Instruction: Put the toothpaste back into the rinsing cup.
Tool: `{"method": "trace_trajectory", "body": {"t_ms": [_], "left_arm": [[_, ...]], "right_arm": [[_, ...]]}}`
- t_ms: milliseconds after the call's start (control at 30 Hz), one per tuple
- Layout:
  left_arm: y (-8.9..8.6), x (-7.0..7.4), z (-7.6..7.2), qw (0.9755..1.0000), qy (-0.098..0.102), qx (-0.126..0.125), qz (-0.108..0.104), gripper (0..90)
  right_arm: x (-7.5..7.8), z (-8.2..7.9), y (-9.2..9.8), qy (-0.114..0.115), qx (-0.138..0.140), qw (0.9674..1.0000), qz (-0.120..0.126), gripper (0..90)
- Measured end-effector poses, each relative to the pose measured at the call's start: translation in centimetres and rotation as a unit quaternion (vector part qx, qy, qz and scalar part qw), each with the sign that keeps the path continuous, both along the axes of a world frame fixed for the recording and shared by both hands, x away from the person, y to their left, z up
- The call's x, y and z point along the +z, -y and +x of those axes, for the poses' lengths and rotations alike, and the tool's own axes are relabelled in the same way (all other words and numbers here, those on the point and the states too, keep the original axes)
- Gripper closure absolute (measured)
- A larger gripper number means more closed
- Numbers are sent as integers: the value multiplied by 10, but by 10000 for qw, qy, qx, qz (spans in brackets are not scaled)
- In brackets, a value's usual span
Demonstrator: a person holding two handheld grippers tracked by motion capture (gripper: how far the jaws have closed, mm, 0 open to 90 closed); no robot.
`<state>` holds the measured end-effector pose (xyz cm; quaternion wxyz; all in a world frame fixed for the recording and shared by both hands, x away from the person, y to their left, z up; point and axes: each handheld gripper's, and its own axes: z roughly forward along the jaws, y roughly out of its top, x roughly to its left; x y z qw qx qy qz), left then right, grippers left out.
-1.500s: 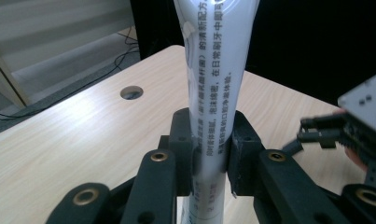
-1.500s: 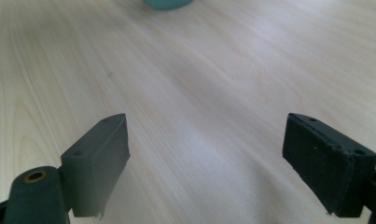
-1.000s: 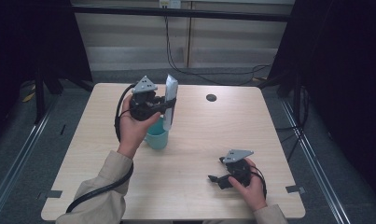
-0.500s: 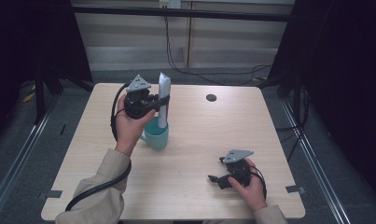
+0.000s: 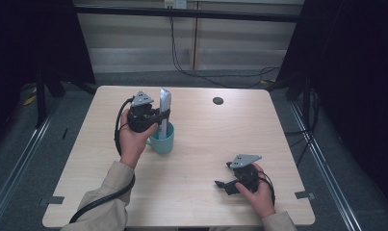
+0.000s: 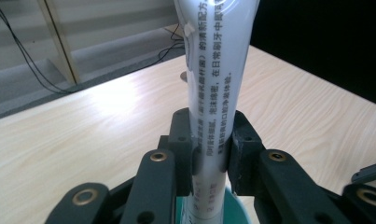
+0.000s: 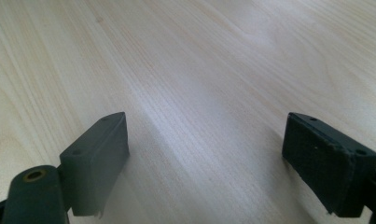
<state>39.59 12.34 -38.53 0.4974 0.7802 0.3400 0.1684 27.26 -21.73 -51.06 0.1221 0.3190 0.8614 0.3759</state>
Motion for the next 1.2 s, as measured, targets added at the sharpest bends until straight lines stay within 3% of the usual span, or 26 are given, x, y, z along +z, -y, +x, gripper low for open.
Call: {"method": "trace_trajectory", "body": {"t_ms": [600,1200], "left_arm": [[-2,-31,-3,9996,-234,107,128,748],[-3,-42,0,9991,-324,78,278,744]], "right_arm": [[0,0,0,-5,-1,10000,1,140],[0,0,0,18,11,10000,6,140]]}}
